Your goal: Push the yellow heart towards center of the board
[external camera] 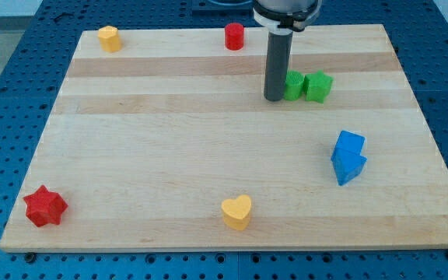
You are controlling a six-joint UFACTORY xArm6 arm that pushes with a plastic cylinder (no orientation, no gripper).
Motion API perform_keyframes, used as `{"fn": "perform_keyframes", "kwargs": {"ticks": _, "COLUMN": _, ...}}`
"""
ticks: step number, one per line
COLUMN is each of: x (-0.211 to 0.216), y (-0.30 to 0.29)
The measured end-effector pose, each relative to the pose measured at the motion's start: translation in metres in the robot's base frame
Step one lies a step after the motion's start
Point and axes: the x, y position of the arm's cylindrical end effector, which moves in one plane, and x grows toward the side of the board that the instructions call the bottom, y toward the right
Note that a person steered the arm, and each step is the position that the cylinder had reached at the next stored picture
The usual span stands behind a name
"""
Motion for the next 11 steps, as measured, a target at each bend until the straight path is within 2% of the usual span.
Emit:
{"fn": "perform_keyframes", "kwargs": {"ticks": 2, "x": -0.001, "y": 0.012}}
{"fn": "perform_keyframes", "kwargs": {"ticks": 3, "x": 0.021, "y": -0.014}}
{"fn": "perform_keyframes", "kwargs": {"ticks": 5, "x": 0.106, "y": -0.028}}
{"fn": "perform_keyframes", "kwargs": {"ticks": 7, "x": 0.234, "y": -0.025}}
{"fn": "perform_keyframes", "kwargs": {"ticks": 8, "x": 0.244, "y": -0.026}}
{"fn": "perform_keyframes", "kwargs": {"ticks": 9, "x": 0.244, "y": -0.057}}
{"fn": "perform_keyframes", "kwargs": {"ticks": 10, "x": 0.235, "y": -0.083}}
{"fn": "perform_keyframes", "kwargs": {"ticks": 11, "x": 0.216, "y": -0.083}}
